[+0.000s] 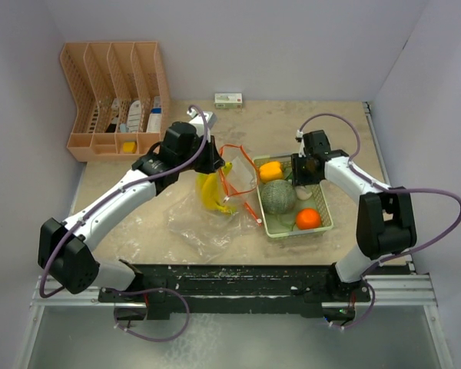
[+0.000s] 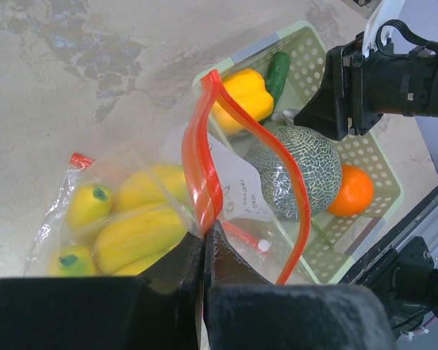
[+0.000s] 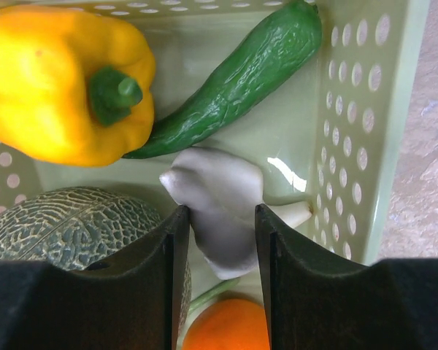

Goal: Place the food in the zip-top bag and seal the zipper
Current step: Pick up the fake vegetable from the bin.

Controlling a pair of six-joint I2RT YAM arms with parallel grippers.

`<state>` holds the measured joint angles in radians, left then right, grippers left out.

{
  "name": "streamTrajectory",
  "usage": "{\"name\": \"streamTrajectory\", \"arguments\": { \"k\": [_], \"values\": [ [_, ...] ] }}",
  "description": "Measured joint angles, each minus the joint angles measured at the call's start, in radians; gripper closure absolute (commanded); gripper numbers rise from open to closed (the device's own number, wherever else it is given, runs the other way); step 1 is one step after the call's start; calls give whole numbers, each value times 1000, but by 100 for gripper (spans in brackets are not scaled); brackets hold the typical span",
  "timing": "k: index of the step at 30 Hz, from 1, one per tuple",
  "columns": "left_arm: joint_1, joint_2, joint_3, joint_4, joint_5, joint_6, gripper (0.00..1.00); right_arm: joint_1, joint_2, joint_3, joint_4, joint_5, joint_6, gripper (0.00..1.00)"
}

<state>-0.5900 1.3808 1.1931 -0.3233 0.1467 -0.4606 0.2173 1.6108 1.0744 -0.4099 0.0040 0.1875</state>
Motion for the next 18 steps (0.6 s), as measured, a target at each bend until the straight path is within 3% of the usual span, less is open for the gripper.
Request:
{"name": "streamTrajectory", "arguments": {
  "k": [4, 7, 18],
  "values": [
    [2, 5, 3, 0, 5, 0, 100, -2, 15, 3, 5, -6, 4, 72],
    [3, 6, 6, 0, 7, -1, 100, 0, 21, 4, 6, -18, 12, 98],
    [8, 7, 8, -4, 7, -3, 100, 6, -26, 60, -95, 35, 69, 100]
  ]
}}
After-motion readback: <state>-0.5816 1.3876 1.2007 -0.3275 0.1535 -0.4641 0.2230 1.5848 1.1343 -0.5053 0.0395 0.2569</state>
